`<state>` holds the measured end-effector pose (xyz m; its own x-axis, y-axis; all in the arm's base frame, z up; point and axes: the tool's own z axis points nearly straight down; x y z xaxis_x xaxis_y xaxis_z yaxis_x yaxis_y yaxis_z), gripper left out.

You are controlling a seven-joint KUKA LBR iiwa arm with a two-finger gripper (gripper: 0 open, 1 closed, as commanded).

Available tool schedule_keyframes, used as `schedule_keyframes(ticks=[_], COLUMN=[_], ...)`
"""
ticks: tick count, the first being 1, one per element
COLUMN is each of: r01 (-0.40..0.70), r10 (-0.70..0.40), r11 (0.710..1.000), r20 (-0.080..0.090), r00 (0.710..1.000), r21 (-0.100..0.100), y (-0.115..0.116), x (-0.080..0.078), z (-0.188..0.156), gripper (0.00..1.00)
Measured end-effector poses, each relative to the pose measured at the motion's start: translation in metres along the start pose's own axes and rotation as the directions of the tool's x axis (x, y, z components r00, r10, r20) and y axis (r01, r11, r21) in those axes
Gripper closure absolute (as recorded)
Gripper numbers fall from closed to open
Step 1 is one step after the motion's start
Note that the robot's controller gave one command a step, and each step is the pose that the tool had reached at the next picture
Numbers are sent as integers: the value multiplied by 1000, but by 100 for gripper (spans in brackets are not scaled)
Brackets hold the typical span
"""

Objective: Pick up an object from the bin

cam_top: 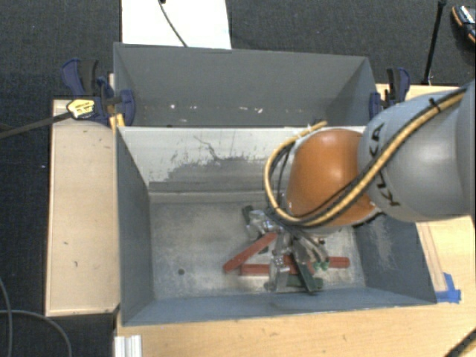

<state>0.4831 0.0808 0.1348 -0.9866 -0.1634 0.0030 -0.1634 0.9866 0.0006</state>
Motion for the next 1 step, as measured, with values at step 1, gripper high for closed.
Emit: schedule_keyframes(ticks=[1], r01=[43], r10=[-43], r11=[999], r20=[7], r00=[999], r21=[1], y=[-7], x=[-17], z=[1], gripper=[0])
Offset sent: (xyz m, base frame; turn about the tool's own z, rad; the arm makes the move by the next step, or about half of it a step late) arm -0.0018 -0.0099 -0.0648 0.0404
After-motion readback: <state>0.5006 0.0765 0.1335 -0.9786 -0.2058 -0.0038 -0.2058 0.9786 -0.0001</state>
